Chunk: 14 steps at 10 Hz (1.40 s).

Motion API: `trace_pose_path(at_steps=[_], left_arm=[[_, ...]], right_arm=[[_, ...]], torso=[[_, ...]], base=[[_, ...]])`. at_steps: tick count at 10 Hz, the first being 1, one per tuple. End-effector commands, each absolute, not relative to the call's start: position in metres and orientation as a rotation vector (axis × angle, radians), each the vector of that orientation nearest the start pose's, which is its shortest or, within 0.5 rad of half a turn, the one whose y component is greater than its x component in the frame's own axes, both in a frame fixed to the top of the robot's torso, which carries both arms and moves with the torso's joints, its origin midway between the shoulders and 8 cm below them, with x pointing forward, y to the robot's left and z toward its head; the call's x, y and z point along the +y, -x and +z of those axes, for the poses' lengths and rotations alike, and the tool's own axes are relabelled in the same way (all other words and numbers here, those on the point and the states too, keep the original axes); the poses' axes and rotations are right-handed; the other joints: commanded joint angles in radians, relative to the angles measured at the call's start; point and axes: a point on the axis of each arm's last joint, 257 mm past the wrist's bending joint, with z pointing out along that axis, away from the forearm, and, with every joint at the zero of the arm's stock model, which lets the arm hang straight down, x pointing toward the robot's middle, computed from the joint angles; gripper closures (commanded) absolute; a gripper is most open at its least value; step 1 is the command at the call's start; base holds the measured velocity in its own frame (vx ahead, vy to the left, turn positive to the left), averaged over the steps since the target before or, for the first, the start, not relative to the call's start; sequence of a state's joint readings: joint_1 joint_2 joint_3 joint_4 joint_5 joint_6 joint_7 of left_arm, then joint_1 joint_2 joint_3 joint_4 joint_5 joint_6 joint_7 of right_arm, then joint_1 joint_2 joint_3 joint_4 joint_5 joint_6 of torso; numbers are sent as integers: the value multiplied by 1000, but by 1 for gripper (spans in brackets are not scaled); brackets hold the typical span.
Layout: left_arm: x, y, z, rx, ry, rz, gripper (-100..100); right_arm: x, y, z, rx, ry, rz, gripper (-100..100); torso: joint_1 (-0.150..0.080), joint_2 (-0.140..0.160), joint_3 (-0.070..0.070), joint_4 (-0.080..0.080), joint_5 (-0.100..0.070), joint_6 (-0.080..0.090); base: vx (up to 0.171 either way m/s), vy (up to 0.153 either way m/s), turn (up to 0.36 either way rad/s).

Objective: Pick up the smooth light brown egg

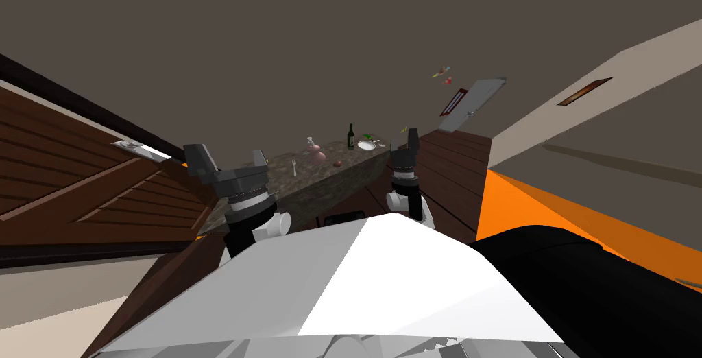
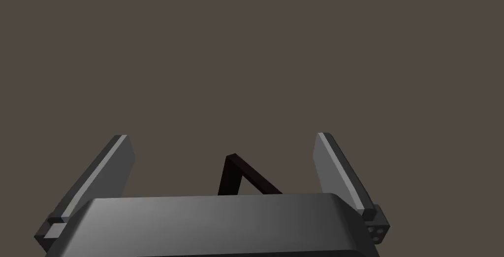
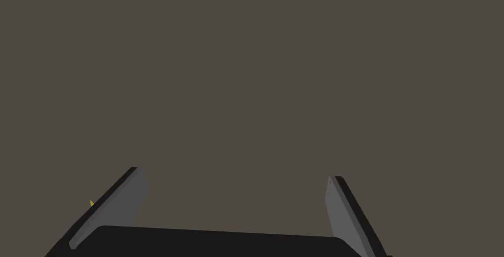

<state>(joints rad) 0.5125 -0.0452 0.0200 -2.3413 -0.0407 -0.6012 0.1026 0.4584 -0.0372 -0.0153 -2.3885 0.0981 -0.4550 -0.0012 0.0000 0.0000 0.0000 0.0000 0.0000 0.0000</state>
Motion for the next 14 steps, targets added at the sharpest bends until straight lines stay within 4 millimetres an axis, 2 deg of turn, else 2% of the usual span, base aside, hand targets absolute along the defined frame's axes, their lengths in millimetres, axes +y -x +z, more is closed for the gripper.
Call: trace_pose_path(at_steps=[1, 6, 11, 14], left_arm=[[276, -315, 65, 496, 563, -1412, -100], [263, -349, 69, 556, 625, -1634, -100], [258, -373, 68, 574, 711, -1773, -100], [249, -395, 72, 582, 791, -1915, -100]], right_arm=[[-259, -331, 75, 623, -489, 1258, 0], [-259, -331, 75, 623, -489, 1258, 0], [-259, -331, 75, 623, -489, 1258, 0], [-259, -331, 75, 623, -489, 1258, 0]], torso=[[0, 0, 0, 0, 0, 0], [-2, -2, -1, 0, 0, 0], [-1, -2, -1, 0, 0, 0], [-1, -2, -1, -1, 0, 0]], base=[[3, -7, -24], [22, -27, -44], [24, -17, -35], [30, -14, -50]])
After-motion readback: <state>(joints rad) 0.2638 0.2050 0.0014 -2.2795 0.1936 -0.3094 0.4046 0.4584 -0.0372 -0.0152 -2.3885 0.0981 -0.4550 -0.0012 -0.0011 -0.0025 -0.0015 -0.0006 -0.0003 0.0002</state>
